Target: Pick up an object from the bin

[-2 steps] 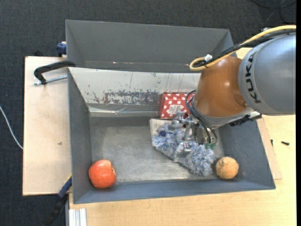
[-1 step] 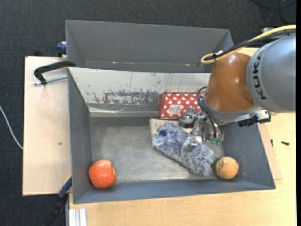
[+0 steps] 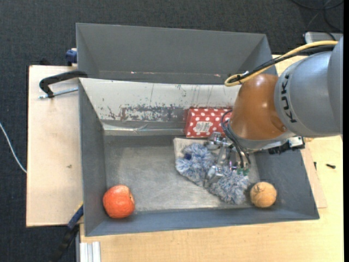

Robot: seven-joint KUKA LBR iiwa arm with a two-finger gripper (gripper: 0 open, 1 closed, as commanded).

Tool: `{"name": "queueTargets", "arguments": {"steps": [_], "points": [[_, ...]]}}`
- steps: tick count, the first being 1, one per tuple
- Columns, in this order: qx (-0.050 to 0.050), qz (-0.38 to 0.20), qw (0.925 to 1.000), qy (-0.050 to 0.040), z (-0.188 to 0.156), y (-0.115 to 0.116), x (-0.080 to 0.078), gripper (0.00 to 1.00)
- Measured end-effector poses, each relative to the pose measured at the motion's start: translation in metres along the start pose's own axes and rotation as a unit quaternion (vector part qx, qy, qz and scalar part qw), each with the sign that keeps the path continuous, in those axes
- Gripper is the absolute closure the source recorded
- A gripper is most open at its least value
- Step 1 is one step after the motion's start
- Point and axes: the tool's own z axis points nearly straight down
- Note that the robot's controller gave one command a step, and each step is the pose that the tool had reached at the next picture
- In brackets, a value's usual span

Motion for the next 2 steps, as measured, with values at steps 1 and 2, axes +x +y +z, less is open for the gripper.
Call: {"name": "queueTargets", "arguments": {"steps": [1, 2], "points": [[-0.003, 0.123, 0.9924, -0.0005, -0.0038, -0.0048, -0.0036, 1.0], [-0.003, 0.123, 0.9924, -0.0004, -0.0038, -0.0048, -0.0036, 1.0]]}}
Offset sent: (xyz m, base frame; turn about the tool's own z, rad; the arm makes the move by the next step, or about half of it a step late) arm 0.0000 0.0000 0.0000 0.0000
